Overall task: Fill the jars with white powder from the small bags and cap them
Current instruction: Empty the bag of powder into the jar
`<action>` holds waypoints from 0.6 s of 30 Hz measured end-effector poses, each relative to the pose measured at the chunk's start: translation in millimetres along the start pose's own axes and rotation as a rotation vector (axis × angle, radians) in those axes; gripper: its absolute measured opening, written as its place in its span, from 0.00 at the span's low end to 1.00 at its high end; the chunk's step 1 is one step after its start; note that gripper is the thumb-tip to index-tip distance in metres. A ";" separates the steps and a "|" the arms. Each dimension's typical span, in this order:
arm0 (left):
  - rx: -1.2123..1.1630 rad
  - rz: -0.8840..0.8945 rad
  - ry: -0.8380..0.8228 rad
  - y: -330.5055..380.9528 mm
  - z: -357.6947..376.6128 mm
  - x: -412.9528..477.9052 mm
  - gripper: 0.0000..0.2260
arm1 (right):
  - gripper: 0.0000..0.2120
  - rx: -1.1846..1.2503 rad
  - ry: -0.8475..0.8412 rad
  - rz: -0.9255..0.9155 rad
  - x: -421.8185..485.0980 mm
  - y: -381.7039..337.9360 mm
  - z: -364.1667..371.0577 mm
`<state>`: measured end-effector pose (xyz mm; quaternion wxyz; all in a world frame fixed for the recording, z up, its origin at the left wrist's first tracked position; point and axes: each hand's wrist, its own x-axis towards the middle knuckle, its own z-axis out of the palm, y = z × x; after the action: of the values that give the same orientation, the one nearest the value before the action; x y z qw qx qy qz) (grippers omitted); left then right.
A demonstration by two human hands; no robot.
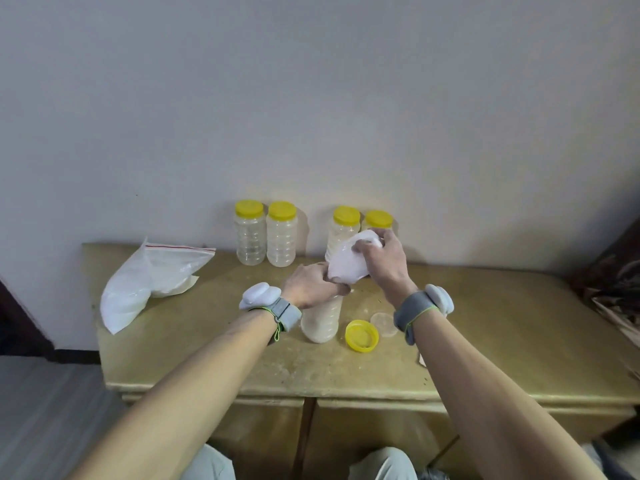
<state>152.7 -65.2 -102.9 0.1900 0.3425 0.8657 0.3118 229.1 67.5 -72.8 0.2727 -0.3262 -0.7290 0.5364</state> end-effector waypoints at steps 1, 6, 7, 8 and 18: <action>-0.001 0.022 0.018 -0.3 2.6 -0.4 0.24 | 0.22 0.006 -0.002 0.002 -0.3 0.4 -1.6; 0.017 0.112 0.102 -5.4 9.8 1.8 0.15 | 0.20 -0.004 0.012 -0.009 -2.2 3.1 -9.3; 0.023 0.111 0.097 -5.6 8.4 1.2 0.15 | 0.19 -0.005 0.013 -0.011 -2.4 3.2 -9.9; 0.029 0.109 0.086 -6.9 7.1 0.8 0.14 | 0.19 -0.004 0.012 -0.012 -3.1 3.5 -10.2; 0.067 0.053 0.090 -26.8 -10.2 -18.6 0.14 | 0.20 -0.120 -0.041 -0.130 -8.7 -8.2 12.7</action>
<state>147.3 -97.8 -111.2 0.1311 0.3570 0.8740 0.3024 223.7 51.4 -68.8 0.2719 -0.2827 -0.7851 0.4794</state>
